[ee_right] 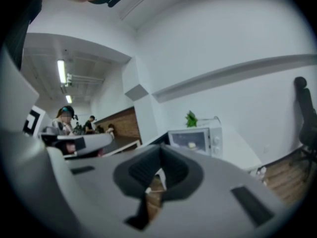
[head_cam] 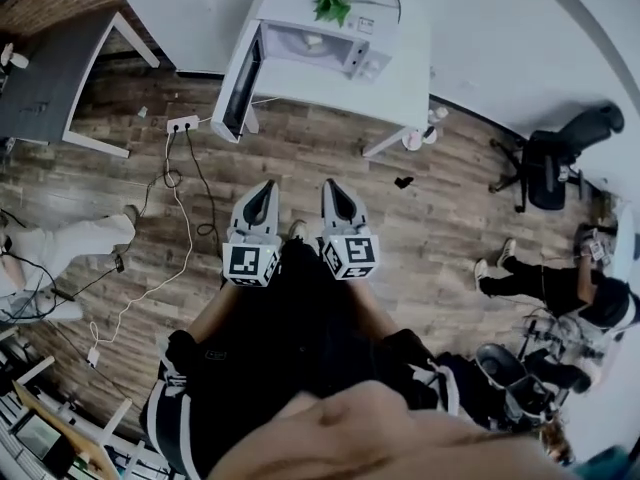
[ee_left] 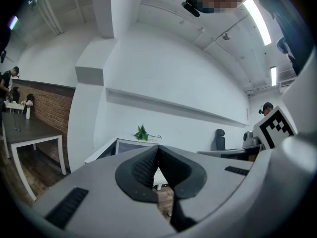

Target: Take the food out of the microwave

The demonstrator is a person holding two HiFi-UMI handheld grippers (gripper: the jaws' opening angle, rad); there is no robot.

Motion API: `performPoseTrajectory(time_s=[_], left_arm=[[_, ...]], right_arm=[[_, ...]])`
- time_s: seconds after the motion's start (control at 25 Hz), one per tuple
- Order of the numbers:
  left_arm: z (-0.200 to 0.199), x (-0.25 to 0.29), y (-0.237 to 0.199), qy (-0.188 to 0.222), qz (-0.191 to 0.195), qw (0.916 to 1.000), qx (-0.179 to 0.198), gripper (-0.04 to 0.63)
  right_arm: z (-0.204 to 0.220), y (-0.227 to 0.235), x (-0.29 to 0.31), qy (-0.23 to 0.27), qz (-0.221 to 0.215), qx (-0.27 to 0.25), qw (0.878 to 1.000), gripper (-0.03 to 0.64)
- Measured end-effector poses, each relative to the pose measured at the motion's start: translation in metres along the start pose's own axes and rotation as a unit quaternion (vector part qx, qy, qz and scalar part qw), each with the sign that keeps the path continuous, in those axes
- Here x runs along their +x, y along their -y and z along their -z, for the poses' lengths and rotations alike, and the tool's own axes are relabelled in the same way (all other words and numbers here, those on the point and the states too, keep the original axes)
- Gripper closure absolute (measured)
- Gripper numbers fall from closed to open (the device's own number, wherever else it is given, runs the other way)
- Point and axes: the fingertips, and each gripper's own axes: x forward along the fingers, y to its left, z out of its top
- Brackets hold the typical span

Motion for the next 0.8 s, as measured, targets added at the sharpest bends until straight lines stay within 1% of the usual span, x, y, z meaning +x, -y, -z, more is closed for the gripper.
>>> performPoseTrajectory(time_s=[0.12,0.24,0.32,0.6,0.72,0.8], left_arm=[[0.001,0.011,0.006,-0.006,-0.007,0.9999,0.008,0.563],[0.003,0.022,0.007,-0.011,-0.021,0.9997,0.000,0.565],[0.003,0.031,0.005,-0.010,-0.026,0.9996,0.004,0.564],[-0.008,0.053,-0.004,-0.008,-0.029,0.9995,0.010,0.564],[-0.017,0.067,-0.011,0.001,-0.026,0.9996,0.014,0.565],[-0.019,0.077,-0.019,0.003,-0.024,0.9997,0.009,0.563]], right_arm=[[-0.002,0.016,0.006,-0.007,-0.007,0.007,1.000,0.586],[-0.002,0.028,0.015,-0.010,-0.012,0.011,1.000,0.586],[-0.005,0.034,0.025,-0.011,-0.016,0.009,1.000,0.586],[-0.015,0.041,0.052,-0.011,-0.026,0.000,1.000,0.586],[-0.018,0.044,0.067,-0.012,-0.025,-0.004,1.000,0.586],[-0.019,0.045,0.079,-0.012,-0.024,-0.007,1.000,0.586]])
